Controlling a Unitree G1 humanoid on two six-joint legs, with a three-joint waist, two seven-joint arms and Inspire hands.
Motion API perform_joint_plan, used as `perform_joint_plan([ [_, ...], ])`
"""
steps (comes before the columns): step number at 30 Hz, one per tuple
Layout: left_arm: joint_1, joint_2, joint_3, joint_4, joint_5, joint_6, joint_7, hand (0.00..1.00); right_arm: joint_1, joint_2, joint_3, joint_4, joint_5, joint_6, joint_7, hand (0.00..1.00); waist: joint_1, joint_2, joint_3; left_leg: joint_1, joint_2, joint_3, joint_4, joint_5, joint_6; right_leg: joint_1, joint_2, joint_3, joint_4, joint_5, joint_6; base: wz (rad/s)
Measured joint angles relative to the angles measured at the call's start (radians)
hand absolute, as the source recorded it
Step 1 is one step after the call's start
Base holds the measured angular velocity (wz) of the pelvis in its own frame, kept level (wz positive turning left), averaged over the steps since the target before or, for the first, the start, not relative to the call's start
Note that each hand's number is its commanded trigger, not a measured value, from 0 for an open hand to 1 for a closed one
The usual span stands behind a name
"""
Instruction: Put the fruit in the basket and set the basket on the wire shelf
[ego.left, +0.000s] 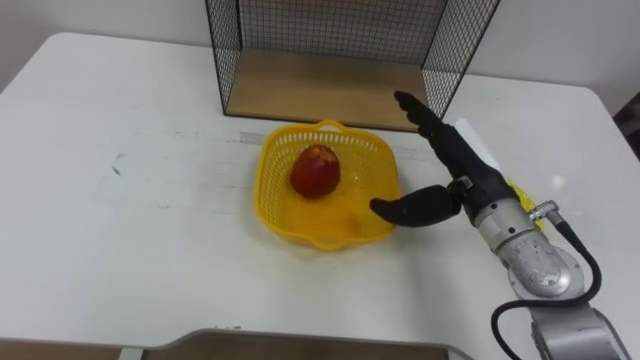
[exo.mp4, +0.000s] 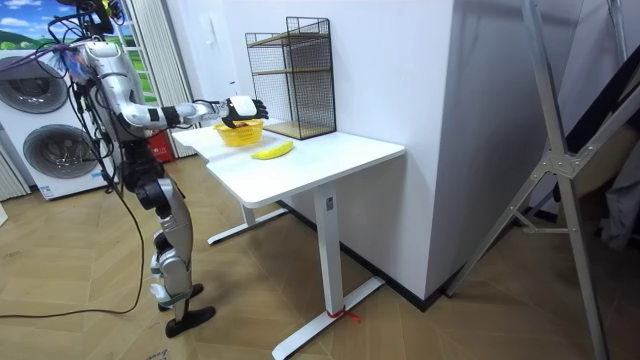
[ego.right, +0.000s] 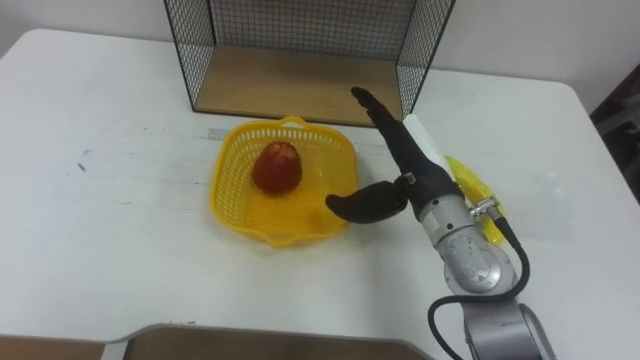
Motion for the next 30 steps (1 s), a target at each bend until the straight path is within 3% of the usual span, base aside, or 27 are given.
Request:
perform_joint_plan([
  [16, 0.001, 0.000, 0.001, 0.000, 0.000, 0.001, 0.000, 0.00, 0.000, 0.000, 0.000, 0.000, 0.001, 0.000, 0.000, 0.00, 0.000, 0.001, -0.0014, 0.003, 0.001, 0.001, 0.000, 0.000, 0.000, 0.002, 0.000, -0.002, 0.004, 0.000, 0.000, 0.00],
  [26, 0.006, -0.002, -0.007, 0.002, -0.001, -0.001, 0.000, 0.00, 0.000, 0.001, -0.016, 0.001, 0.013, -0.002, -0.024, 0.00, -0.012, 0.024, -0.0006, 0.006, 0.000, 0.000, 0.001, 0.000, 0.000, 0.004, 0.000, -0.003, 0.005, 0.000, 0.000, 0.00],
  [30, 0.017, -0.007, -0.005, 0.005, -0.001, -0.002, 0.000, 0.00, 0.000, 0.003, -0.053, 0.001, 0.031, -0.006, -0.066, 0.00, -0.028, 0.025, -0.0010, 0.006, 0.000, 0.002, 0.002, 0.000, 0.000, 0.001, 0.000, -0.001, 0.002, 0.000, 0.000, 0.00],
])
